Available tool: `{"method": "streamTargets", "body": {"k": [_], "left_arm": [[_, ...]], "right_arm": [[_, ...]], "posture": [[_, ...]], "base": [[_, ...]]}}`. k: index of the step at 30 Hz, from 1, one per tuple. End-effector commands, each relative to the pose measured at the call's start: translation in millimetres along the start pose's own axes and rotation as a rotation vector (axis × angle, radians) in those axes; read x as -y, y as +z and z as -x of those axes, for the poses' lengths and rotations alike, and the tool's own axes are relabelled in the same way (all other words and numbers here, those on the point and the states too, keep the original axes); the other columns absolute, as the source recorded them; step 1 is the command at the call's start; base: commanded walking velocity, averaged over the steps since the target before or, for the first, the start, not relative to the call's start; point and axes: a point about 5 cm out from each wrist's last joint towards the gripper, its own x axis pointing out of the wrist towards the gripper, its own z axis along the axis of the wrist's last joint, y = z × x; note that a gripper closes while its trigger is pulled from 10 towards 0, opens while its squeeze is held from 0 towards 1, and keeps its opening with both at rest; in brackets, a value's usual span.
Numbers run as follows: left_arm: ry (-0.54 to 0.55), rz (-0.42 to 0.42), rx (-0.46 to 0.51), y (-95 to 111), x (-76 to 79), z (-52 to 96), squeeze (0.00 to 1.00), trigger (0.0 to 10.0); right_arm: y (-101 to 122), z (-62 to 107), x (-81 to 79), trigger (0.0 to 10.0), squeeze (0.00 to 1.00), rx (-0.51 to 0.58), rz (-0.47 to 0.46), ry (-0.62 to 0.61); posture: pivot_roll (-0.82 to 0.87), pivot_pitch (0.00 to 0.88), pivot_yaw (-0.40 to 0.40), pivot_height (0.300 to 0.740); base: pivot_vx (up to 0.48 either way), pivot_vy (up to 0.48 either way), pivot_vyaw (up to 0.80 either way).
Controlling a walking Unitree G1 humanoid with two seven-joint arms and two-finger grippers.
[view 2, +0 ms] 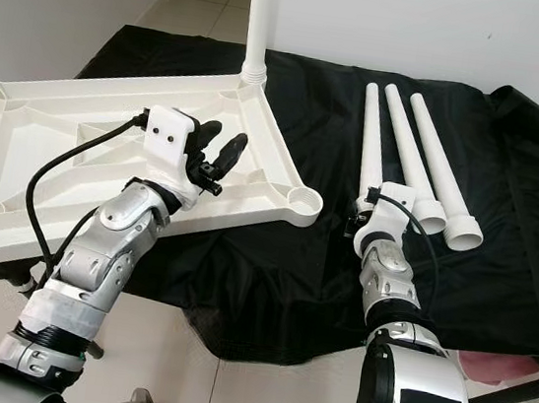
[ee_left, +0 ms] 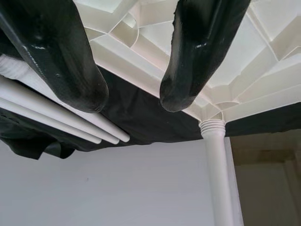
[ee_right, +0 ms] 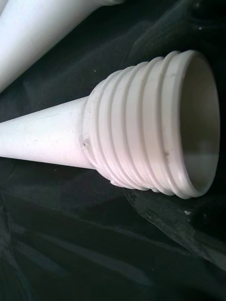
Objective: Building children table
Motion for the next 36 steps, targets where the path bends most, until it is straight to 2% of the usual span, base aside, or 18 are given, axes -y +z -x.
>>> {"method": "streamTargets", "body": {"k": [1, 11, 17, 23, 31, 33, 36], "left_arm": [[-0.044, -0.007, 0.002, 1.8, 1.7, -1.5, 0.00, 10.0], [-0.049, -0.011, -0.007, 0.2, 1.9, -1.6, 0.00, 10.0], [-0.035, -0.021, -0.026, -1.5, -5.3, -2.3, 0.00, 10.0], [-0.011, -0.059, -0.080, -5.6, -19.1, 0.4, 0.00, 10.0], [0.002, -0.052, -0.099, -7.8, -19.4, 0.9, 0.00, 10.0], [0.014, -0.047, -0.119, -10.5, -19.1, 1.6, 0.00, 10.0], [0.022, -0.041, -0.125, -11.6, -20.0, 2.2, 0.00, 10.0]], "right_arm": [[-12.9, 2.2, -5.4, 10.0, 0.00, -0.054, -0.013, 0.016], [-13.9, 4.0, -11.3, 10.0, 0.00, -0.018, 0.003, 0.000], [-16.9, 6.1, -16.4, 10.0, 0.00, -0.006, 0.000, -0.015], [-18.8, 11.8, -18.9, 10.0, 0.00, 0.048, 0.003, -0.026], [-19.1, 14.1, -21.0, 10.0, 0.00, 0.065, -0.007, -0.012], [-13.3, 16.6, -21.5, 10.0, 0.00, 0.127, -0.019, -0.013], [-10.1, 17.8, -21.1, 10.0, 0.00, 0.156, -0.019, -0.017]], "posture": [[0.05, 0.042, -0.023, 0.740], [0.03, 0.052, -0.013, 0.740], [0.02, 0.053, -0.019, 0.740], [0.02, 0.054, -0.023, 0.740], [0.01, 0.053, -0.023, 0.740], [0.01, 0.046, -0.023, 0.740], [0.01, 0.042, -0.022, 0.740]], "base": [[0.000, 0.000, 0.00], [0.000, 0.000, 0.00], [0.000, 0.000, 0.00], [0.000, 0.000, 0.00], [0.000, 0.000, 0.00], [0.000, 0.000, 0.00], [0.000, 0.000, 0.00]]}}
